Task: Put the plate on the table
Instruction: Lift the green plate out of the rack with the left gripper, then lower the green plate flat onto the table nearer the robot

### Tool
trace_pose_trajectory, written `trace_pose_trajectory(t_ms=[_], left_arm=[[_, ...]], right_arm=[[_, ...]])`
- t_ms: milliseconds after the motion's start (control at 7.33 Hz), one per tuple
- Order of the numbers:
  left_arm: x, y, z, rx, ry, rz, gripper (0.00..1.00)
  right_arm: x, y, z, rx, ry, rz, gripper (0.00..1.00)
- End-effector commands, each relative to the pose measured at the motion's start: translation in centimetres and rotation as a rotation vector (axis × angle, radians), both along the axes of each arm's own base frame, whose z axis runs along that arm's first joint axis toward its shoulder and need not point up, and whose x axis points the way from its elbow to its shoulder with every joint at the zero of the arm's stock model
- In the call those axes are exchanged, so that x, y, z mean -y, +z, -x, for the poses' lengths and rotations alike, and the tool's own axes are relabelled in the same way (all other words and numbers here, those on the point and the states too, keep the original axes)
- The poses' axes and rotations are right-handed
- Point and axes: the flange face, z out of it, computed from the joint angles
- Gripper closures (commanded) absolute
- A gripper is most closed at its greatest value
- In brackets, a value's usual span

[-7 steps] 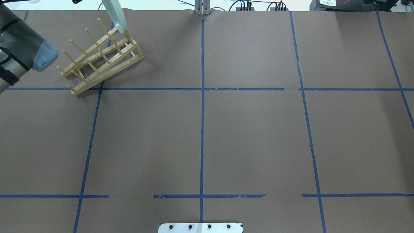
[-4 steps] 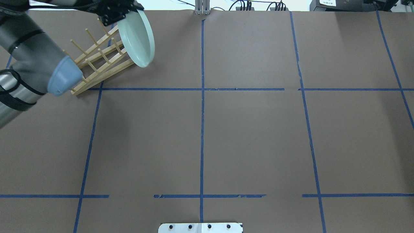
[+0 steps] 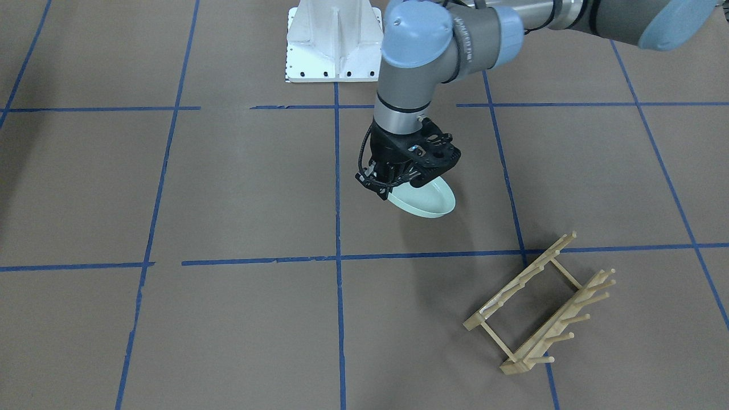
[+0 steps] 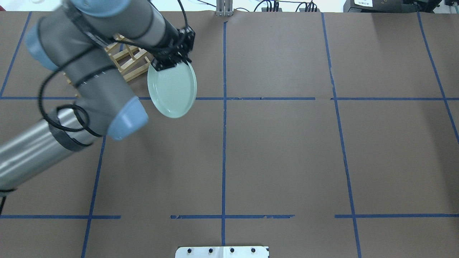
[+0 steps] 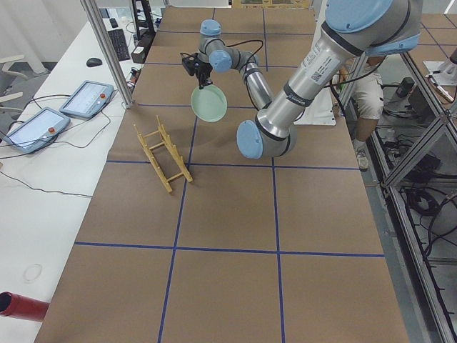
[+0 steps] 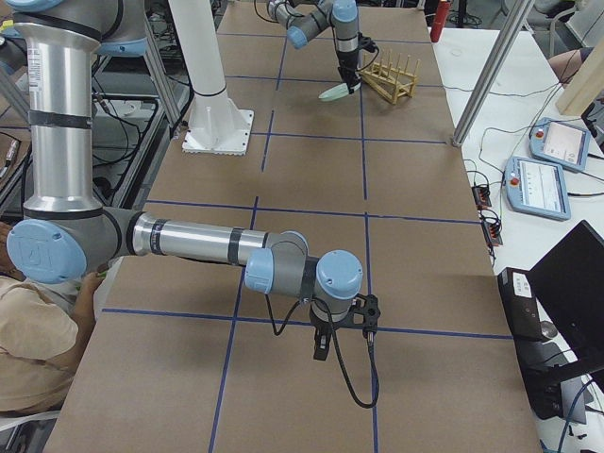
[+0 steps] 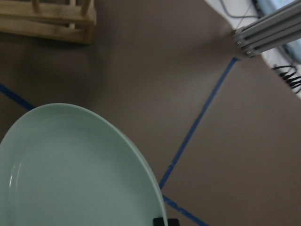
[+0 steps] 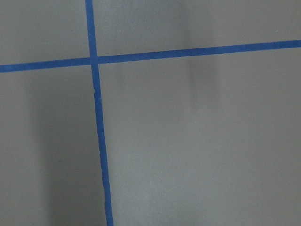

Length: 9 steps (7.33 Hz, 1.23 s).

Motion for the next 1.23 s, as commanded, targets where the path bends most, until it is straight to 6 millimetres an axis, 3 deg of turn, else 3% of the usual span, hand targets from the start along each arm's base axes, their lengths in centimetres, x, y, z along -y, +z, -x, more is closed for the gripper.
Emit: trace_pose_trajectory(t_ms=[0,136,545,682,818,955,1091], left_arm=[[-1.9,4.5,-7.8,0.241,0.164,0.067,1.00],[-7.3,7.8,-11.6,0.303,0.252,0.096,1.00],[-8.4,8.0,-12.3,0.337,0.271,0.113,1.00],[-8.4,7.6,-12.2,0.331,0.307,0.079,0.27],[-8.0,7.0,-11.7,0.318,0.370,0.025,0.00],[-5.4,4.8,-8.8,0.267,0.321,-0.013,0.00],[-1.3,1.2,-3.0,0.183,0.224,-0.073,0.00]], right_arm=[[0.0,0.0,0.0,0.000,0.000,0.000,0.00],[0.0,0.0,0.0,0.000,0.000,0.000,0.00],[0.0,0.0,0.0,0.000,0.000,0.000,0.00],[0.0,0.0,0.0,0.000,0.000,0.000,0.00],[0.0,0.0,0.0,0.000,0.000,0.000,0.00],[0.0,0.0,0.0,0.000,0.000,0.000,0.00],[0.0,0.0,0.0,0.000,0.000,0.000,0.00]])
